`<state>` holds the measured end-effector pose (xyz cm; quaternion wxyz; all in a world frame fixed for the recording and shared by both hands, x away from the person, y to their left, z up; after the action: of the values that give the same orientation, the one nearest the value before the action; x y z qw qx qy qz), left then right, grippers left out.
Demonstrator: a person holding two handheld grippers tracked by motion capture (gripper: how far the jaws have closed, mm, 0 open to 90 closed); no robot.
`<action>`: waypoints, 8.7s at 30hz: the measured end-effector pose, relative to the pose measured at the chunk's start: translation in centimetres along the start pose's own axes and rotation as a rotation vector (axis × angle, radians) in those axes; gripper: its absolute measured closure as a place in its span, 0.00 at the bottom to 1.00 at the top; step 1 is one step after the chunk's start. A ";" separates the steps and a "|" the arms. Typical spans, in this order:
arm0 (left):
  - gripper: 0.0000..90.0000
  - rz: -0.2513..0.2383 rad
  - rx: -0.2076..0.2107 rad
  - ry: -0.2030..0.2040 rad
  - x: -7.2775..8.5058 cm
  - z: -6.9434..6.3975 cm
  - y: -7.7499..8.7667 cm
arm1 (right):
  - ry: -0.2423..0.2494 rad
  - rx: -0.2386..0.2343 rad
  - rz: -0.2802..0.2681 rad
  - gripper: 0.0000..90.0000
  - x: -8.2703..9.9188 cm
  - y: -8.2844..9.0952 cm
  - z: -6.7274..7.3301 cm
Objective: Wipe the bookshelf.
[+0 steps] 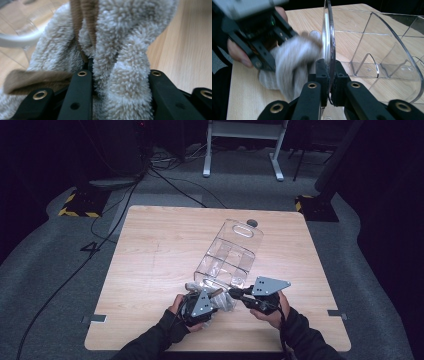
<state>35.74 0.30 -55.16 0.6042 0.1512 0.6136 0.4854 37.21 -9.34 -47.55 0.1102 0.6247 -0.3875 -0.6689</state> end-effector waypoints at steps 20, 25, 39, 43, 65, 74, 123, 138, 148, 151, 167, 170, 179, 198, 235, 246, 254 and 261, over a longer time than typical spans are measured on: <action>0.77 -0.110 -0.158 0.188 -0.4 6.8 6.3 | -0.012 0.002 -0.002 0.93 0.1 0.0 -0.3; 0.77 -0.131 -0.171 0.146 -2.0 5.6 6.7 | -0.019 0.020 0.007 0.92 0.4 0.4 -0.6; 0.77 -0.179 -0.147 0.155 -3.8 5.2 7.2 | -0.036 0.006 0.018 0.96 2.0 2.5 -0.9; 0.77 -0.189 -0.128 0.122 -5.0 3.9 6.5 | -0.042 0.006 0.013 0.96 1.9 2.1 -1.0; 0.76 0.030 0.017 -0.029 -2.8 -2.1 -1.8 | -0.028 0.026 0.014 0.95 1.7 1.9 -0.8; 0.76 0.106 0.095 0.037 -0.8 -0.4 -2.1 | -0.029 0.016 0.014 0.95 1.9 2.0 -0.8; 0.76 -0.140 0.045 0.114 -5.1 1.2 1.6 | -0.028 0.090 0.022 0.91 0.8 1.2 -1.6; 0.76 0.098 -0.031 0.075 0.0 3.4 -1.0 | -0.037 0.099 0.021 0.92 0.9 1.0 -1.6; 0.76 -0.059 -0.124 0.254 -0.8 8.8 3.2 | -0.037 0.081 0.014 0.92 0.6 0.5 -1.3; 0.76 -0.126 -0.143 0.291 -1.7 10.1 4.8 | -0.036 0.082 0.013 0.92 0.5 0.4 -1.3; 0.76 -0.163 0.003 0.133 -4.5 2.9 2.2 | -0.036 0.101 0.017 0.92 0.5 0.3 -1.2; 0.76 -0.149 0.036 0.112 -4.5 2.0 1.4 | -0.041 0.099 0.018 0.92 0.6 0.4 -1.3; 0.76 0.015 0.098 0.024 -2.3 -1.2 -3.1 | -0.042 0.087 0.015 0.92 0.7 0.5 -1.3; 0.76 -0.020 -0.075 0.258 0.6 8.5 1.7 | -0.045 0.071 0.018 0.93 1.0 1.0 -1.0; 0.76 0.002 0.074 0.016 -2.3 -0.4 -2.2 | -0.041 0.070 0.028 0.92 1.2 1.2 -0.9; 0.77 0.038 -0.003 0.162 0.7 5.1 -1.1 | -0.039 0.059 0.028 0.93 1.3 1.3 -0.7; 0.76 -0.052 -0.063 0.247 0.0 8.1 1.8 | -0.040 0.059 0.027 0.92 1.2 1.2 -0.7; 0.76 -0.191 -0.120 0.288 -2.4 9.5 5.4 | -0.039 0.055 0.026 0.92 1.1 1.2 -0.5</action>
<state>42.59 5.00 -47.66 0.5614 -0.0149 0.6752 0.4783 37.07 -11.02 -47.60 0.0940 0.6092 -0.4159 -0.6686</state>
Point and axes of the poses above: each handheld gripper's, and its own axes: y roughly backward along the jaws, x roughly out of its underside, z roughly to its left, the point moved 10 cm from there along -y, roughly forward along the jaws, and after that the axes turned 13 degrees about z, right-handed, at the moved point
